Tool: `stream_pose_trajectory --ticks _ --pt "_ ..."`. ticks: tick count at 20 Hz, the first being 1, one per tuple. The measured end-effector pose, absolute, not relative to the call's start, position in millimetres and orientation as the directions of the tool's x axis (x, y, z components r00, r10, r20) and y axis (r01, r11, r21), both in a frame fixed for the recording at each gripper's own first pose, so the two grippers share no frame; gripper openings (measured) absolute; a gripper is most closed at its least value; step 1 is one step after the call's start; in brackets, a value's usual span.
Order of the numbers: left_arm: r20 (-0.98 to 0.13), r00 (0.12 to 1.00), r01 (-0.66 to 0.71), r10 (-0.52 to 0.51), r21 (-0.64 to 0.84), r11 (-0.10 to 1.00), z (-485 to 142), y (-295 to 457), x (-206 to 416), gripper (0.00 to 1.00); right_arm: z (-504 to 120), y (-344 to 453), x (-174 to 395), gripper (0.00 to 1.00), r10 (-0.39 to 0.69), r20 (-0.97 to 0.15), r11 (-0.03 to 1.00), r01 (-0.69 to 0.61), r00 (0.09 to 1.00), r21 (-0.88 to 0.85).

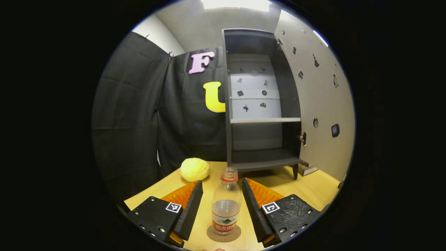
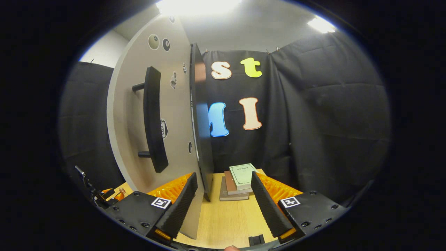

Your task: Open the cabinet door with the right hand, grasp the bottle in the cabinet with the left hand and place it on the coaster, then close the cabinet door with the right hand.

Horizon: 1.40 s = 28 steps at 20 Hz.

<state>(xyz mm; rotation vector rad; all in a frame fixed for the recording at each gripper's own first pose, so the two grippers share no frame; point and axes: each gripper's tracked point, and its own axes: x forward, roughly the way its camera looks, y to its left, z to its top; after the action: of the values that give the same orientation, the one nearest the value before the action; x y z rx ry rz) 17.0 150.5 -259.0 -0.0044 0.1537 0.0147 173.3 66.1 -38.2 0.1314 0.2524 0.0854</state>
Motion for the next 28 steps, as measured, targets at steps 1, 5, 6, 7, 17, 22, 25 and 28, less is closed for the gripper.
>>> stream_pose_trajectory --ticks 1,5,6,7,17,22,25,28 --pt "-0.152 0.988 -0.015 0.016 0.004 1.000 -246.7 149.6 15.2 0.66 -34.0 65.4 175.2 0.98 0.104 -0.232 0.986 -0.070 0.967 0.150" --pt "-0.126 0.992 -0.006 0.003 -0.022 1.000 -184.0 147.3 11.6 0.65 -13.7 68.0 183.7 0.93 0.127 -0.193 0.974 -0.086 0.973 0.208" --pt "-0.118 0.993 0.004 -0.008 -0.036 0.999 -168.8 147.1 12.0 0.65 -9.3 69.0 184.9 0.98 0.130 -0.186 0.973 -0.089 0.974 0.215" --pt "-0.116 0.993 0.004 -0.010 -0.047 0.999 -156.8 150.8 13.3 0.65 -6.5 69.6 185.9 0.98 0.128 -0.182 0.973 -0.087 0.975 0.214" --pt "-0.040 0.999 0.025 -0.027 -0.047 0.999 -83.9 204.8 46.2 0.65 6.2 90.5 183.8 0.92 0.051 -0.204 0.996 -0.036 0.978 0.077" --pt "-0.056 0.997 0.058 -0.062 -0.065 0.996 -94.6 224.0 55.7 0.65 15.1 138.4 177.1 0.92 0.098 -0.214 0.994 -0.086 0.972 0.068" --pt "-0.062 0.996 0.063 -0.067 -0.063 0.996 -97.8 239.4 58.1 0.65 16.2 163.5 179.8 0.92 0.126 -0.217 0.991 -0.113 0.968 0.072" --pt "-0.055 0.996 0.061 -0.064 -0.058 0.996 -95.9 254.0 56.4 0.65 19.0 181.6 186.2 0.97 0.133 -0.208 0.989 -0.116 0.969 0.091"
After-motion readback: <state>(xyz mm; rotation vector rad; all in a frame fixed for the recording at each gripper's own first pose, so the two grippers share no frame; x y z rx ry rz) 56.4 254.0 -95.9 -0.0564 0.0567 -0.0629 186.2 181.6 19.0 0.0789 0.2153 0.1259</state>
